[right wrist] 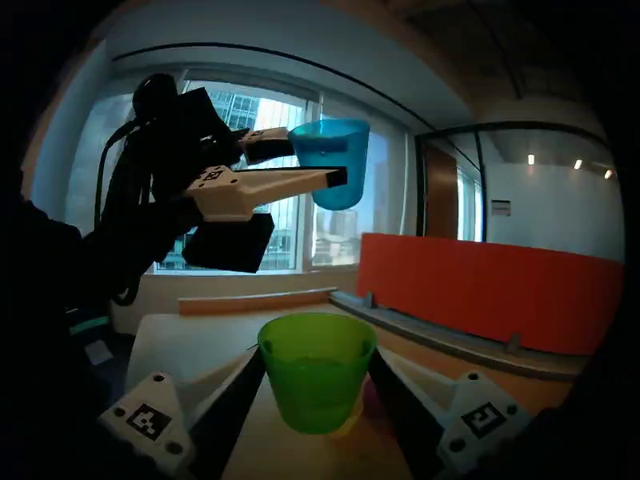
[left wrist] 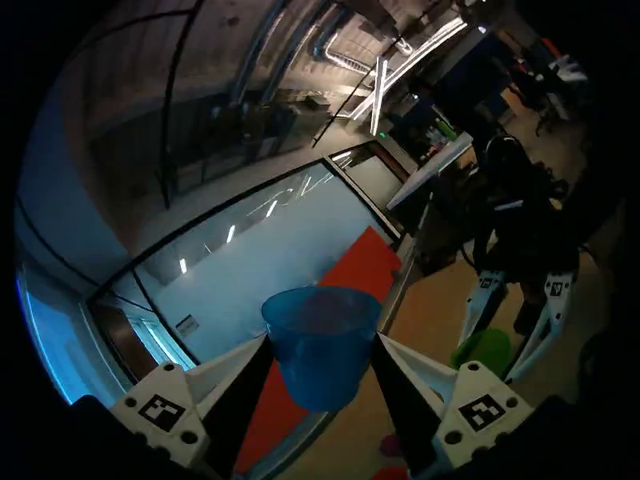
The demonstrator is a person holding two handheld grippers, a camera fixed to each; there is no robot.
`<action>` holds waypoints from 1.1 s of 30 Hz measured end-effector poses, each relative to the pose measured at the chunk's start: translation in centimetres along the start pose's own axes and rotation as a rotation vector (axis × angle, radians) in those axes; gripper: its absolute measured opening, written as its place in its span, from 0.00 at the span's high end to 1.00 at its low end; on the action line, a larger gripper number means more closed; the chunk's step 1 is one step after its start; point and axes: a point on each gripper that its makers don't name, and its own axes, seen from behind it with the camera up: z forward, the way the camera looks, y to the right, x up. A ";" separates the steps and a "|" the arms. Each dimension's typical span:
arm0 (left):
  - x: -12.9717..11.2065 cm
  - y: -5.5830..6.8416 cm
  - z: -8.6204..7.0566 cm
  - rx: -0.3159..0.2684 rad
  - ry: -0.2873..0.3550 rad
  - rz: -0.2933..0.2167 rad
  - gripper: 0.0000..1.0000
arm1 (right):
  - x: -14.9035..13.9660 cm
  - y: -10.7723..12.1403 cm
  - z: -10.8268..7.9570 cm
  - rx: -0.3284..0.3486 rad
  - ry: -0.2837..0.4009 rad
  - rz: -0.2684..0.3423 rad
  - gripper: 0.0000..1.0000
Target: Pour water
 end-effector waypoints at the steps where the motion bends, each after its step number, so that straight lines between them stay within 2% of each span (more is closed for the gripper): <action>1: -0.1 -0.1 0.0 0.000 0.000 -0.026 0.19 | 0.0 0.0 0.0 0.000 0.001 0.000 0.10; 17: -1.4 -0.8 0.1 -0.022 0.014 -0.454 0.19 | 0.8 -0.1 -0.4 -0.011 0.014 -0.003 0.10; 20: -1.2 -0.5 0.1 -0.046 0.024 -0.539 0.19 | 0.9 -0.1 -0.4 -0.013 0.015 -0.002 0.10; 23: -1.1 -0.2 0.1 -0.070 0.028 -0.603 0.19 | 1.0 -0.1 -0.4 -0.013 0.015 -0.002 0.10; 26: -1.4 -0.1 0.2 -0.078 0.027 -0.629 0.19 | 1.1 -0.2 -0.4 -0.012 0.015 -0.004 0.10; 33: -2.8 0.4 -0.4 -0.069 0.006 -0.629 0.19 | 0.8 0.1 -0.4 -0.014 0.010 -0.005 0.10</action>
